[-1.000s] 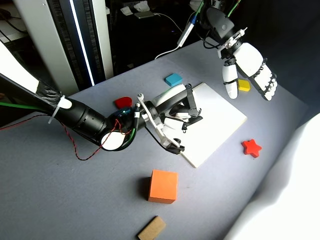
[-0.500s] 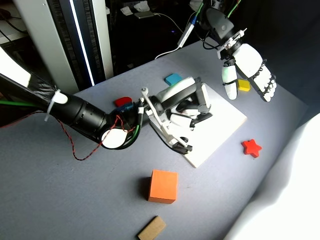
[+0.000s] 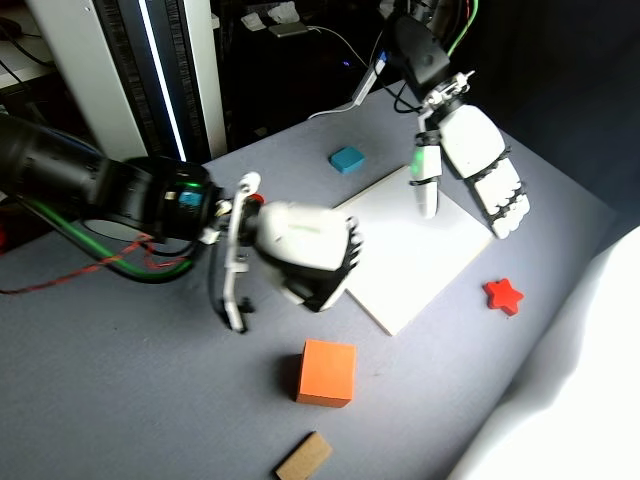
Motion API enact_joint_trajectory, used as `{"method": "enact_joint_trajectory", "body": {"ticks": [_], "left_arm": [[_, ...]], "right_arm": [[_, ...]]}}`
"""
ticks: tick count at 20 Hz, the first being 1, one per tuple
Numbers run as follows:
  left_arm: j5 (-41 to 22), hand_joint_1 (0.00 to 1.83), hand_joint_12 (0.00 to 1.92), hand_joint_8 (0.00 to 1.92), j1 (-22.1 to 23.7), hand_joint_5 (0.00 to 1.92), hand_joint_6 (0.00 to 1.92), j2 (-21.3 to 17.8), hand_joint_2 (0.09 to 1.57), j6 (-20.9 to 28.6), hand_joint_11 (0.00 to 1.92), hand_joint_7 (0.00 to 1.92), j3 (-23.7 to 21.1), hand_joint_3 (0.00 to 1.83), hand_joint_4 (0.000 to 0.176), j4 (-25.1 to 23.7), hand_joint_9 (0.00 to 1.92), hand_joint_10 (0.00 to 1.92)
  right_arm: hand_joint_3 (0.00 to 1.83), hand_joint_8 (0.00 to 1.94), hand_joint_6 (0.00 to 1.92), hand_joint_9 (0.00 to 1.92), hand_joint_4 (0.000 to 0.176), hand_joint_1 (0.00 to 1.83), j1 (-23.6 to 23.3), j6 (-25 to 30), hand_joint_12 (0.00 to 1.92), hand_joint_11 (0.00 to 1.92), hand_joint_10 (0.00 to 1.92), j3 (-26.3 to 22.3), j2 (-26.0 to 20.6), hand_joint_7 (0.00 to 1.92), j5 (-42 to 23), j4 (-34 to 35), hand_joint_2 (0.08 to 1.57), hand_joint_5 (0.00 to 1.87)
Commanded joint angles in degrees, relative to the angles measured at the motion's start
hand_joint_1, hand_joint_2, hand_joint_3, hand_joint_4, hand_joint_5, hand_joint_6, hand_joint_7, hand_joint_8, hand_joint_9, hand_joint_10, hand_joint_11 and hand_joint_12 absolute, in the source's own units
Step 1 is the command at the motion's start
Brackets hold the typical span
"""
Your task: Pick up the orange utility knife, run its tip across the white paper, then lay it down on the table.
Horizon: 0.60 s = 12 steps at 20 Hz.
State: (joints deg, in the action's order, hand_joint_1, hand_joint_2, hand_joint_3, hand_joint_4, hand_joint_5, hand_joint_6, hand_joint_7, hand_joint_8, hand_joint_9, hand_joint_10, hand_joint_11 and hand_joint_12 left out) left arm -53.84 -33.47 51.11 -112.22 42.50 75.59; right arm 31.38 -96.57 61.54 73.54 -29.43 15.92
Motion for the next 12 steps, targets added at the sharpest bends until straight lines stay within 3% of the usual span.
{"method": "enact_joint_trajectory", "body": {"ticks": [1, 4, 8, 9, 10, 11, 12], "left_arm": [[-4.5, 0.0, 0.12, 0.0, 0.6, 0.0, 0.0, 0.1, 1.24, -0.4, 0.0, 0.0, -0.4, 0.0, 0.0, -3.0, 0.03, 0.01], [-5.0, 0.0, 0.15, 0.0, 1.0, 0.0, 0.0, 0.6, 1.24, -1.2, 0.0, 0.01, -2.5, 0.0, 0.0, -3.1, 0.03, 0.01], [-5.7, 0.0, 0.15, 0.0, 1.0, 0.01, 0.0, 0.9, 1.24, -1.2, 0.0, 0.02, -4.2, 0.0, 0.0, -3.7, 0.04, 0.01], [-5.9, 0.01, 0.15, 0.01, 1.0, 0.01, 0.01, 0.9, 1.24, -1.2, 0.0, 0.02, -4.4, 0.0, 0.0, -3.7, 0.04, 0.01], [-5.9, 0.01, 0.15, 0.01, 1.0, 0.01, 0.01, 0.9, 1.24, -1.2, 0.0, 0.02, -4.5, 0.0, 0.0, -3.7, 0.04, 0.01], [-5.9, 0.0, 0.12, 0.0, 1.0, 0.0, 0.0, 0.9, 1.24, -1.2, 0.0, 0.01, -4.5, 0.0, 0.0, -3.7, 0.03, 0.0], [-5.9, 0.0, 0.15, 0.0, 1.0, 0.0, 0.0, 0.9, 1.24, -1.2, 0.0, 0.01, -4.5, 0.0, 0.0, -3.7, 0.03, 0.0]], "right_arm": [[0.71, 1.94, 1.92, 1.84, 0.176, 1.52, -0.4, 0.0, 1.92, 1.87, 1.92, -0.2, -0.9, 1.72, -4.3, 0.4, 1.0, 1.5], [0.72, 1.94, 1.92, 1.83, 0.176, 1.53, 0.0, 0.0, 1.92, 1.86, 1.92, -0.7, -2.3, 1.7, 1.4, 7.3, 0.99, 1.48], [0.79, 1.94, 1.92, 1.77, 0.176, 1.53, 0.3, -0.3, 1.92, 1.81, 1.92, -0.6, -2.9, 1.61, 3.3, 8.7, 0.96, 1.42], [1.13, 1.94, 1.92, 1.52, 0.0, 1.1, 0.1, -0.3, 1.92, 1.51, 1.92, -0.6, -3.1, 1.36, 4.2, 9.2, 0.83, 0.87], [1.13, 1.94, 1.92, 1.52, 0.0, 1.1, 0.0, -0.3, 1.92, 1.51, 1.92, -0.6, -3.3, 1.36, 5.0, 9.3, 0.83, 0.87], [1.21, 1.94, 1.75, 1.16, 0.0, 1.18, -0.2, -0.3, 1.92, 1.14, 1.92, -0.6, -3.6, 0.92, 5.7, 9.3, 0.75, 0.72], [1.0, 1.9, 1.83, 0.88, 0.0, 1.11, -0.3, -0.6, 1.92, 0.89, 1.92, -0.6, -3.8, 0.78, 5.7, 9.3, 0.89, 0.6]]}}
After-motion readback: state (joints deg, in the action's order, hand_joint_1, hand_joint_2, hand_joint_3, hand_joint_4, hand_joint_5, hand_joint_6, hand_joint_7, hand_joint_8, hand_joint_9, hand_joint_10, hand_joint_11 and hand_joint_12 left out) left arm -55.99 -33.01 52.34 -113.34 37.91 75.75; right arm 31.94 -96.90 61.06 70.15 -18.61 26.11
